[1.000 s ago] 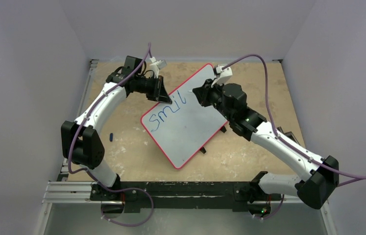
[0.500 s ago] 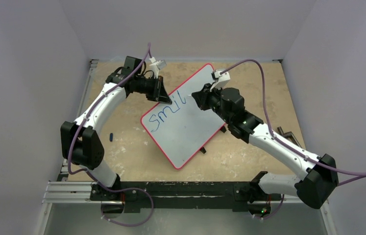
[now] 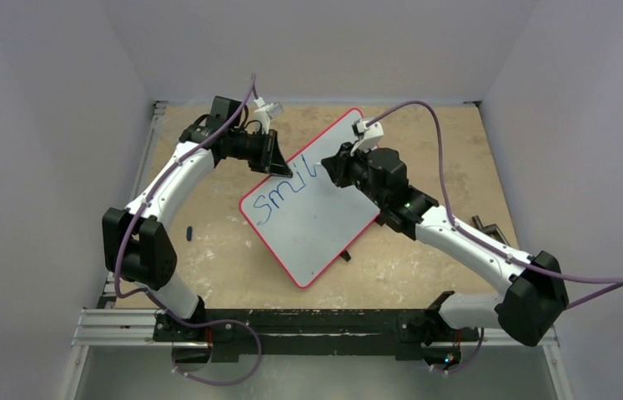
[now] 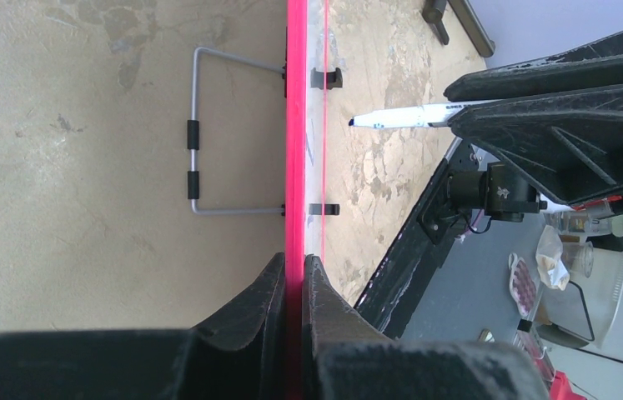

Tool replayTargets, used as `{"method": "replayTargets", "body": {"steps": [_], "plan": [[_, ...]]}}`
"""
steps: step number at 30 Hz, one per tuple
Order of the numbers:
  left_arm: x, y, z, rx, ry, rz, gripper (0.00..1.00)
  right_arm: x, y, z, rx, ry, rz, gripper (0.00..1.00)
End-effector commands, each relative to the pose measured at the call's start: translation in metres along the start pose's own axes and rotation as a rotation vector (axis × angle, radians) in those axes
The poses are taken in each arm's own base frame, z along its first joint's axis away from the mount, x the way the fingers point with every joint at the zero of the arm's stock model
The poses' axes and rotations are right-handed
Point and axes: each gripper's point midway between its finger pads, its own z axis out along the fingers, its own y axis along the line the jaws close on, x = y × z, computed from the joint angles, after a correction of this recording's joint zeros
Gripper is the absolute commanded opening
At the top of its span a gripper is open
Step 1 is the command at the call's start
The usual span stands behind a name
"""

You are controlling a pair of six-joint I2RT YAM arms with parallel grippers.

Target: Write a sentence on the whiteboard

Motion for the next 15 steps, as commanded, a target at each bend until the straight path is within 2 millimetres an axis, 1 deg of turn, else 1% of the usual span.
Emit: {"method": "replayTargets", "body": {"steps": [1,10,15], "plan": [[-0.024,-0.012,-0.015,-0.007,-0.101,0.121,0.00,-0.022,0.004,0.003,-0.012,-0.070,0.001,0.00],[-0.023,-0.012,-0.014,-0.007,-0.099,0.121,0.00,-0.016,-0.003,0.014,0.018,-0.048,-0.013,0.00],[-0.023,-0.012,-0.014,-0.007,-0.099,0.122,0.00,-0.018,-0.010,0.019,0.051,-0.049,-0.020,0.00]]}}
